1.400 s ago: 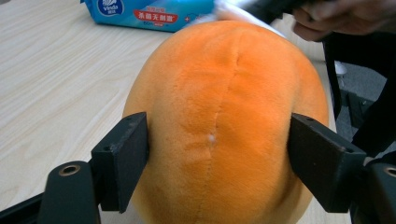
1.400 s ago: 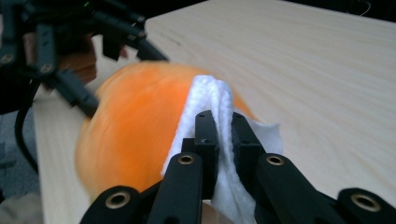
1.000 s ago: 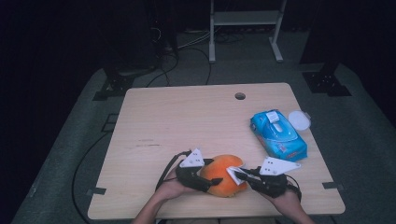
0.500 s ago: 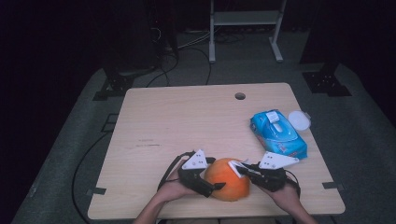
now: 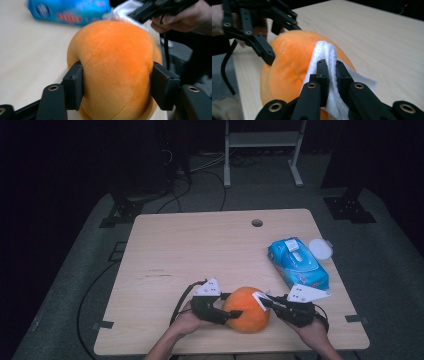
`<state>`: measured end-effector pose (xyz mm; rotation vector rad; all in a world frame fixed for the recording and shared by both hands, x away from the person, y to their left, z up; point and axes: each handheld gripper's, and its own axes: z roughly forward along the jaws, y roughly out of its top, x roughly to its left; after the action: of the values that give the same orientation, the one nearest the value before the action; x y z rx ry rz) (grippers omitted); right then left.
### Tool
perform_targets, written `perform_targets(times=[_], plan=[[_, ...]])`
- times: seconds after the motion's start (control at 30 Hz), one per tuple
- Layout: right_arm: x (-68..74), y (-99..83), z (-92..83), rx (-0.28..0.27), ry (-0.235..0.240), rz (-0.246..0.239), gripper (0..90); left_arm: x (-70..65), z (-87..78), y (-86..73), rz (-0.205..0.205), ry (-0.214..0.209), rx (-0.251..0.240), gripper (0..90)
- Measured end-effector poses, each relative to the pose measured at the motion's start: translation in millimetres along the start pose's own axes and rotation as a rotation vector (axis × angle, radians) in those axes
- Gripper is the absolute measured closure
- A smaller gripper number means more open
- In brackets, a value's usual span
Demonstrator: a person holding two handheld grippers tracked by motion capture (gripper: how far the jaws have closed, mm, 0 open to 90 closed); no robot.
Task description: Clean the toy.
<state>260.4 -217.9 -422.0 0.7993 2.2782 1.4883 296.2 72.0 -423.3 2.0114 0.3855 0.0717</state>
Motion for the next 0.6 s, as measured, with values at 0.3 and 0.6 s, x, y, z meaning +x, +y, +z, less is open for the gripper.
perform_targets(times=[0.3,0.6], plan=[[13.2,24.1,20.9,-0.053,0.029,-0.048,83.6,-4.0,0.6,4.8,0.119,0.145,0.087,35.7],[19.7,28.4,32.7,-0.013,0.014,-0.114,83.6,5.8,2.1,-2.6,0.045,0.138,0.076,15.7]])
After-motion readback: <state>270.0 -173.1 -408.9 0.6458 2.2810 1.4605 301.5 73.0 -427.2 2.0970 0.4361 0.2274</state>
